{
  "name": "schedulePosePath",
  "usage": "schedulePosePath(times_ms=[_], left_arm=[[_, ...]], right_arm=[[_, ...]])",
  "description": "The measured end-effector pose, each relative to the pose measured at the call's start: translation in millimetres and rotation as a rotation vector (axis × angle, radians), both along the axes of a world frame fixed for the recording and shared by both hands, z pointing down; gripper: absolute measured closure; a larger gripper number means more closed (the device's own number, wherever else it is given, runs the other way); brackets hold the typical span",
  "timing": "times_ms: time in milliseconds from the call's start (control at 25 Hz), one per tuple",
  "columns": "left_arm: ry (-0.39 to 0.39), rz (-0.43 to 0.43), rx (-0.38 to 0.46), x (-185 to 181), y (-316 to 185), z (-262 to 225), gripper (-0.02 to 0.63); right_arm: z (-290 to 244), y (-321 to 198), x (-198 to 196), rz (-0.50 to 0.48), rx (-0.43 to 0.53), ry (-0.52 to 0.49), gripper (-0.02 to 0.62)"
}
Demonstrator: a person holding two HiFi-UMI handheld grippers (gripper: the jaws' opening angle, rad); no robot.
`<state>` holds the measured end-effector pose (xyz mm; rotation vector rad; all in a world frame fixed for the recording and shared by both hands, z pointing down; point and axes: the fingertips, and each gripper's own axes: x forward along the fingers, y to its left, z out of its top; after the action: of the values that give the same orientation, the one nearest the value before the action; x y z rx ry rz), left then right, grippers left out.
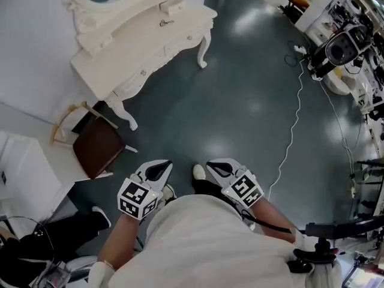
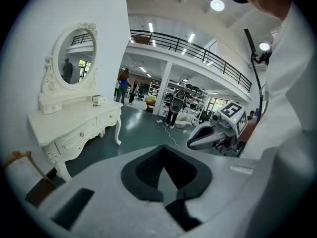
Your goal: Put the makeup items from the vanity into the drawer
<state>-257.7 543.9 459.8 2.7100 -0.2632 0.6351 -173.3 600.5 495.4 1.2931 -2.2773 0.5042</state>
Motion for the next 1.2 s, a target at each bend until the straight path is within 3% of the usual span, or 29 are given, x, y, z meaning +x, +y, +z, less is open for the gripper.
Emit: schedulePosePath(times_ms=[200,360,640,800,1000,1200], left_arm=[[-0.019,-0.087,-0.005,64,-13,-10,0.603],[-0.016,-0.113,0.021,105,-28,-19,0.603],[-0.016,-0.108,0.023,145,-57,-22,0.603],[0.002,-0.12,0.037,152,-85,-26,0.603],[0.022,-0.126,0.028,157,-135,-16,0.581],[0.05,-0.108,0.038,159,-223,-15,0.578]], right_arm=[[3,-24,71,-0.072,0.014,-0.028,0.594],[7,-46,120,-0.07,0.031,-0.033,0.594],[11,-70,155,-0.077,0.034,-0.039,0.557],[7,-107,154,-0.095,0.045,-0.057,0.552],[5,-169,154,-0.138,0.068,-0.023,0.546],[8,-259,158,-0.128,0.059,0.0,0.545]])
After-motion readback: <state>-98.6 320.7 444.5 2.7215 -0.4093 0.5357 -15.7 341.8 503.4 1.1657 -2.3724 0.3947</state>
